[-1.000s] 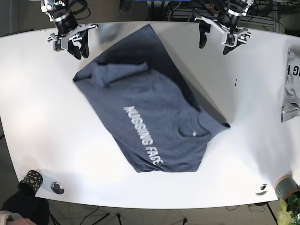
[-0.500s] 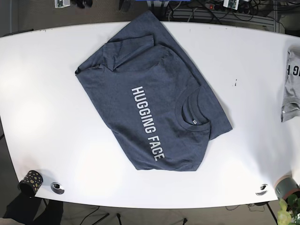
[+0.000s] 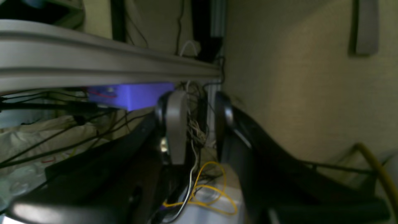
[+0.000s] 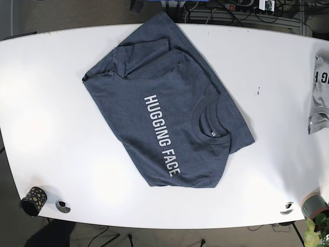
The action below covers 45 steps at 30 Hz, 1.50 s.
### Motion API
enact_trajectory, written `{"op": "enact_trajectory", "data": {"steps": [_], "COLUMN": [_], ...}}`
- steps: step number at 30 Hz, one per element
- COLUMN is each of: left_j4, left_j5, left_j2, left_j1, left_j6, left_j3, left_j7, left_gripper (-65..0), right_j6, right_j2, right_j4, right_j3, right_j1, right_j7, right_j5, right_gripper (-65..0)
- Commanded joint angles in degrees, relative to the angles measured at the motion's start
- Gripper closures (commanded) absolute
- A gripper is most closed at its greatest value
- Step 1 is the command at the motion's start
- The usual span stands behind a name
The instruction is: Fold the T-shirt properly
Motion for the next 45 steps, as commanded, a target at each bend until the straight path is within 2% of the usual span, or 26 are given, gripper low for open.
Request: {"op": "enact_trajectory", "data": {"steps": [1, 7, 10, 13, 26, 33, 35, 38, 41, 45], "left_j4": [4.07, 9.17, 11.1, 12.86, 13.04, 12.86, 12.86, 12.86, 12.86, 12.77], "left_j5": [-0.26, -0.35, -0.53, -0.7, -0.61, -0.35, -0.35, -0.35, -0.35, -0.35], "left_j2": [-0.09, -0.09, -0.09, -0.09, -0.09, -0.18, -0.44, -0.53, -0.53, -0.44], "left_j1": [1.76, 2.64, 2.47, 1.06, -12.39, -17.49, -18.54, -20.13, -21.62, -22.15], "left_j6": [-0.26, -0.26, -0.26, -0.26, -0.26, -0.26, -0.26, -0.26, -0.26, -0.26], "left_j3": [0.07, 0.07, -0.02, -0.02, -0.19, -0.19, -0.19, -0.19, -0.54, -1.95], "left_j7": [-0.57, -0.57, -0.57, -0.74, -0.66, -0.48, 1.1, 4.88, 7.08, 7.52], "left_gripper": [-45.1, -44.9, -41.3, -39.0, -38.9, -39.0, -39.0, -39.2, -39.2, -39.9], "right_j6": [0.27, 0.27, 0.27, 0.19, 0.36, 0.54, 0.54, 0.54, 0.54, 0.54], "right_j2": [0.4, 0.4, 0.58, 0.58, 0.4, 0.67, 0.84, 0.84, 0.84, 0.84], "right_j4": [4.14, 11.44, 13.73, 15.84, 18.39, 20.58, 20.76, 20.76, 20.67, 20.58], "right_j3": [2.28, 5.27, 5.36, 5.36, 4.65, 0.52, -1.85, -4.75, -7.48, -13.1], "right_j1": [-2.79, -5.34, -5.07, -3.14, 10.4, 19.63, 22.0, 24.9, 27.36, 32.11], "right_j7": [0.84, 0.84, 0.84, 0.84, 0.67, -9.27, -11.73, -13.49, -15.24, -20.08], "right_j5": [0.56, 0.56, 0.56, 0.56, 0.56, 0.56, 0.56, 0.56, 0.56, 0.56], "right_gripper": [-14.4, -14.4, -14.4, -14.4, -15.2, -15.9, -19.7, -30.3, -36.9, -37.9]}}
